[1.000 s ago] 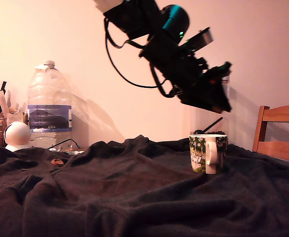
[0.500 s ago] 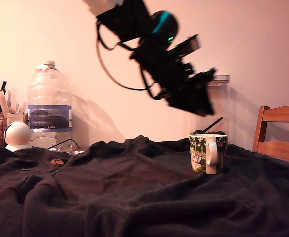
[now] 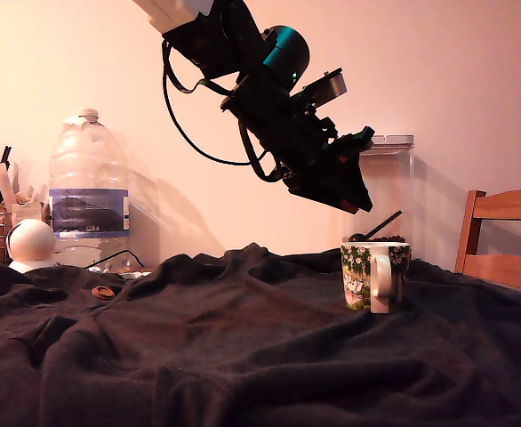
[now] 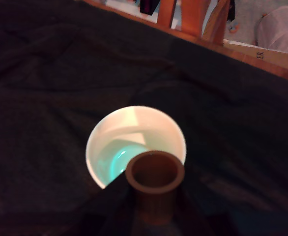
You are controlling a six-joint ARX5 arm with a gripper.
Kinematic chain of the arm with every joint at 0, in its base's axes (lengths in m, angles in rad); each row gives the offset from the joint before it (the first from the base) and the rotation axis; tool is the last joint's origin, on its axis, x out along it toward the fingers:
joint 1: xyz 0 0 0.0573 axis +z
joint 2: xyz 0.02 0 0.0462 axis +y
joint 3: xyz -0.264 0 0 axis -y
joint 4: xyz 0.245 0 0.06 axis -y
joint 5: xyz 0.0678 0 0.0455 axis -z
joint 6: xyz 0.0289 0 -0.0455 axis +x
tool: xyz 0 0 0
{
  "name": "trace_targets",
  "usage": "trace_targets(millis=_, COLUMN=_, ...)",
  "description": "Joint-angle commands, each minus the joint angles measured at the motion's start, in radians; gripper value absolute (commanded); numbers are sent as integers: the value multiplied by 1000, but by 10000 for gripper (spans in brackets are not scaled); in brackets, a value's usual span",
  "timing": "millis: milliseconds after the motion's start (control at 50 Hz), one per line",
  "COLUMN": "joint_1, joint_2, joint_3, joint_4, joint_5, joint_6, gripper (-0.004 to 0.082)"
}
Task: Pick up the coffee capsules from the table one by one and drop them inside the nearest coffee cup
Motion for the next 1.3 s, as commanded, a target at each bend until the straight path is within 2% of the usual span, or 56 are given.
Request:
trace_targets(millis=0, joint_1=-5, joint_2=-12, joint_3=-16, joint_4=18, joint_5=5, joint_6=-2, gripper=166)
trace_targets(millis=520, joint_1=-14, joint_2=19, joint_3=56, joint_4=-12, joint_5=16, joint_6=-8, gripper=166)
trace_targets(millis=660, joint_1=-16, joint_2=44, joint_3=115, joint_4=-59, joint_5=18, joint_6=-7, gripper=166)
trace_targets(millis=1040, joint_1=-18, joint_2=235, joint_3=421, joint_4=-290, joint_5=23, joint_6=-3, gripper=166)
trace_targets(millis=1280, joint_1=-18, joint_2=259, joint_3=439, joint_4=-310, joint_5=15, joint_6=2, gripper=166)
